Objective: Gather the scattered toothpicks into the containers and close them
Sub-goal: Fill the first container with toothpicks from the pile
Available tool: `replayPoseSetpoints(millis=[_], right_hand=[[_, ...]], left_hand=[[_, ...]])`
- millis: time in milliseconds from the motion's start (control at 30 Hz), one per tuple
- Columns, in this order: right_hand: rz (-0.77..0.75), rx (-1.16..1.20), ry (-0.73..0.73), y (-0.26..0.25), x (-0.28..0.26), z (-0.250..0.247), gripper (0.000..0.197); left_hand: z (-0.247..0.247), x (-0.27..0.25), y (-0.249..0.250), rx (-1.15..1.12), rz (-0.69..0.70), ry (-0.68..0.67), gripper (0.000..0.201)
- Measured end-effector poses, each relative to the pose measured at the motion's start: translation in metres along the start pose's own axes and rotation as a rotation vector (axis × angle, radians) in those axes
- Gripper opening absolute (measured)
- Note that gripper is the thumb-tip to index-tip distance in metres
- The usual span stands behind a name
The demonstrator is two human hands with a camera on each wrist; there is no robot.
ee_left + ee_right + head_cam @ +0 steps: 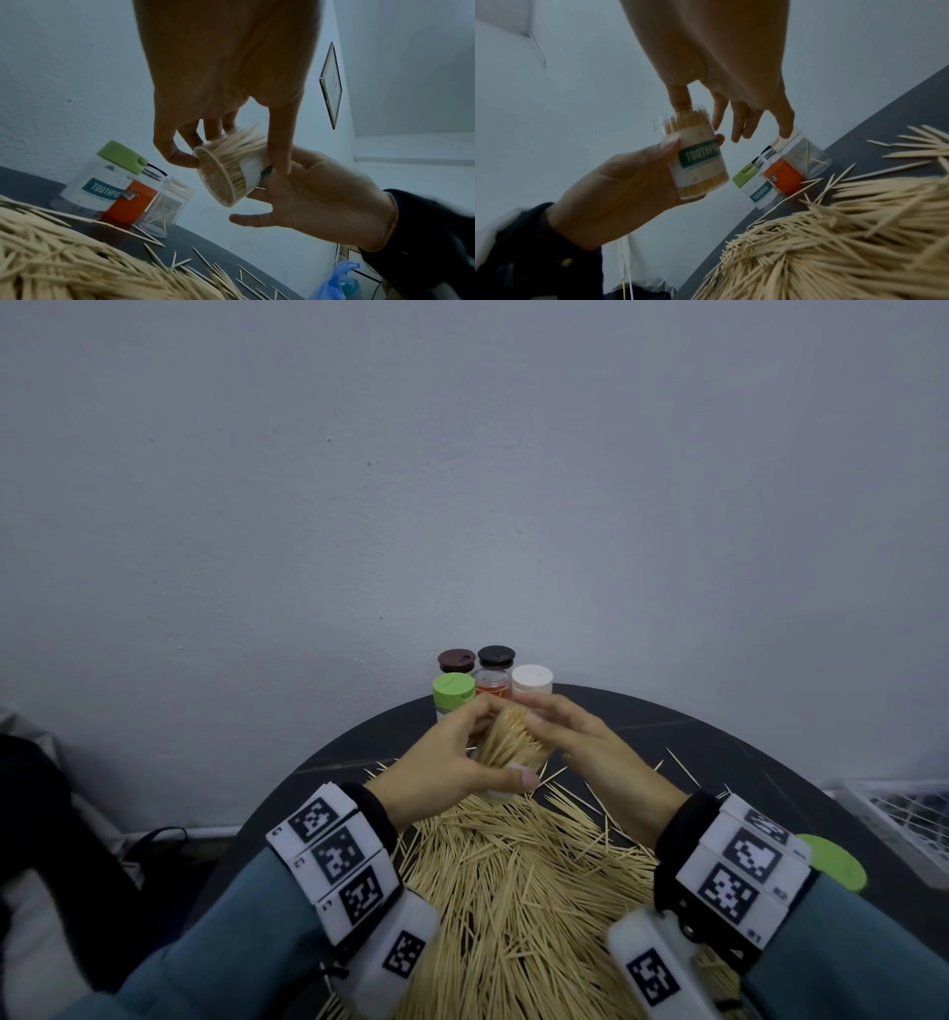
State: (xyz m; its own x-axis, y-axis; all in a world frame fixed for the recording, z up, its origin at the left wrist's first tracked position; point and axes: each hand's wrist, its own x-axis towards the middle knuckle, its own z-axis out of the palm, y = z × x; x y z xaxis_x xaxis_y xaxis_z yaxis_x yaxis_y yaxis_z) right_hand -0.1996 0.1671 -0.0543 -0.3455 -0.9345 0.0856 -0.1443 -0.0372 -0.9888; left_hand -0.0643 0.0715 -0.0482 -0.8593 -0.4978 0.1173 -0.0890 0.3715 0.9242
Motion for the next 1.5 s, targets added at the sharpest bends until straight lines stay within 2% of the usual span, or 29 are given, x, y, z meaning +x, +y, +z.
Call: replayPoseSetpoints(millis=[100, 267, 400, 500, 600, 700, 767, 833, 967, 1100, 1233, 1500], right_hand=[[0.036, -0.018, -0.059, 0.004, 0.0, 0.002, 0.033], [0.012, -0.004, 0.011, -0.002, -0.002, 0.001, 0.034], [0.022, -0.037, -0.001, 0.002, 0.0, -0.002, 0.039], [0.008, -0.04, 0.034, -0.001, -0.001, -0.004, 0.031], [-0.074, -0.056, 0.081, -0.005, -0.002, -0.007, 0.021], [-0.218, -0.251, 0.127, -0.007, -0.004, -0.005, 0.009], [-0.279, -0.471, 0.153, -0.005, -0.004, -0.005, 0.013], [-0.308, -0.628, 0.158, -0.005, -0.005, -0.004, 0.011], [-0.337, -0.77, 0.149, -0.006, -0.005, -0.002, 0.012], [-0.368, -1.011, 0.206, -0.01, -0.008, -0.003, 0.003], [-0.36, -1.089, 0.165, -0.01, -0.009, -0.003, 0.006], [-0.393, -1.269, 0.203, -0.011, -0.007, -0.007, 0.014]], left_hand=[[-0.001, 0.001, -0.003, -0.011, 0.018, 0.005, 0.055], [-0.004, 0.003, -0.003, -0.014, 0.043, -0.014, 0.056], [-0.003, 0.003, -0.003, 0.023, 0.07, -0.018, 0.055], [-0.005, 0.003, -0.004, 0.004, 0.064, 0.005, 0.056], [-0.006, 0.004, -0.006, 0.014, 0.042, 0.028, 0.055], [-0.007, 0.004, -0.007, 0.041, 0.02, 0.065, 0.055], [-0.007, 0.004, -0.008, 0.059, 0.015, 0.089, 0.056], [-0.008, 0.004, -0.008, 0.074, 0.016, 0.102, 0.056], [-0.007, 0.004, -0.008, 0.125, 0.019, 0.102, 0.057], [-0.005, 0.003, -0.008, 0.163, 0.012, 0.043, 0.056], [-0.004, 0.003, -0.007, 0.166, -0.001, 0.028, 0.055], [-0.006, 0.003, -0.008, 0.167, -0.034, 0.075, 0.056]])
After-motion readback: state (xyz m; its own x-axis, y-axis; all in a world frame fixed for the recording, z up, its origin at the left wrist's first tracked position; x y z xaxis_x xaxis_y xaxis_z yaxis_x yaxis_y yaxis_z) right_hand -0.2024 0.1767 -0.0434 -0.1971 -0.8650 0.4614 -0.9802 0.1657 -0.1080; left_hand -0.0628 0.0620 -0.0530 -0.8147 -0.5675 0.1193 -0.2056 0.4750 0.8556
